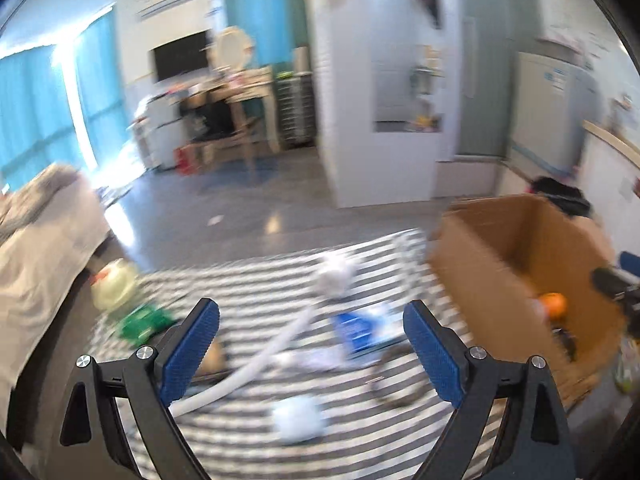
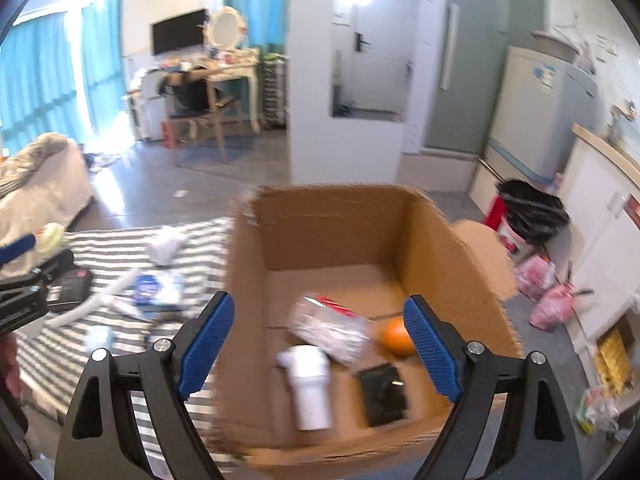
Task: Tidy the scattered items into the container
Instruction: 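Move both open tools back over the table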
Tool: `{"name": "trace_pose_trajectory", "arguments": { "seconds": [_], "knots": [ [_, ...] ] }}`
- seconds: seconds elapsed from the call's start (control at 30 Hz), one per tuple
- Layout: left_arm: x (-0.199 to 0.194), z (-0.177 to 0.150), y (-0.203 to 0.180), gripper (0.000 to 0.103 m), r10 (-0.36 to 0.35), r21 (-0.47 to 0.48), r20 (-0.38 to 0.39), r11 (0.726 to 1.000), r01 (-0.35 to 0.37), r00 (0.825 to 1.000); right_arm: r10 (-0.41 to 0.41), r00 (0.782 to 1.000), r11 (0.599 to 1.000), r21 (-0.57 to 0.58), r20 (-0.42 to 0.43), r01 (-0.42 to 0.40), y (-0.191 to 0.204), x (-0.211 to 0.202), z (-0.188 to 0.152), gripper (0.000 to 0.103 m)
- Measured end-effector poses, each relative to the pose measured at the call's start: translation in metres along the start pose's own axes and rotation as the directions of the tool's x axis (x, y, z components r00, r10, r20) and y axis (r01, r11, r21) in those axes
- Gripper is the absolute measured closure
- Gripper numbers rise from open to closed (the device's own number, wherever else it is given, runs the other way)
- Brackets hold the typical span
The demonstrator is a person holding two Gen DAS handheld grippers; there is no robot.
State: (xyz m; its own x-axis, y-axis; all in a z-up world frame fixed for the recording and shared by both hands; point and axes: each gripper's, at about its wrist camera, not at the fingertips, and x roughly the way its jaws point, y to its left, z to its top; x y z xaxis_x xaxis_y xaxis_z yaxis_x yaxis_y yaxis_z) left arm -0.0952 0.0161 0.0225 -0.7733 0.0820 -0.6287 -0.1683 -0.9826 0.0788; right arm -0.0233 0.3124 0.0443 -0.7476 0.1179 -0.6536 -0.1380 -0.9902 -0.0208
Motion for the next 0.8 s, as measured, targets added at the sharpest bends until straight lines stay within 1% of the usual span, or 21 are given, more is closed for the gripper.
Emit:
{"name": "trace_pose_trajectory", "arguments": {
  "seconds": [0.1,0.17,0.3,0.43,0.5,0.6,0.8],
  "knots": [
    [0.002,-0.022,0.037,0.007,0.059,-0.016,-0.036,0.998,-0.059,0.998,0.047,0.999,0.998,-0.045,0.01,-0.046,0.032,-0.002,-0.001,0.017],
    [0.002,-0.04,0.056,0.007,0.074,-0.032,-0.051,0.997,-0.075,0.996,0.078,0.997,0.993,-0.085,0.006,-0.077,0.06,0.0,-0.004,0.017],
    [0.007,-0.07,0.092,0.007,0.06,-0.081,-0.088,0.994,-0.067,0.994,0.142,0.99,0.978,-0.151,-0.024,-0.144,0.112,0.013,-0.009,0.017],
    [0.017,-0.088,0.115,0.007,0.055,-0.12,-0.127,0.99,-0.07,0.99,0.191,0.98,0.96,-0.197,-0.063,-0.2,0.153,0.04,-0.014,0.017],
    [0.022,-0.091,0.125,0.007,0.046,-0.135,-0.137,0.989,-0.065,0.99,0.194,0.977,0.955,-0.211,-0.089,-0.209,0.169,0.057,-0.017,0.017],
    [0.031,-0.091,0.136,0.007,0.045,-0.148,-0.149,0.987,-0.067,0.988,0.166,0.974,0.954,-0.225,-0.152,-0.198,0.187,0.089,-0.02,0.016],
    [0.051,-0.09,0.151,0.007,0.044,-0.168,-0.168,0.983,-0.072,0.985,0.108,0.968,0.959,-0.233,-0.228,-0.162,0.201,0.141,-0.022,0.016]
  ]
}}
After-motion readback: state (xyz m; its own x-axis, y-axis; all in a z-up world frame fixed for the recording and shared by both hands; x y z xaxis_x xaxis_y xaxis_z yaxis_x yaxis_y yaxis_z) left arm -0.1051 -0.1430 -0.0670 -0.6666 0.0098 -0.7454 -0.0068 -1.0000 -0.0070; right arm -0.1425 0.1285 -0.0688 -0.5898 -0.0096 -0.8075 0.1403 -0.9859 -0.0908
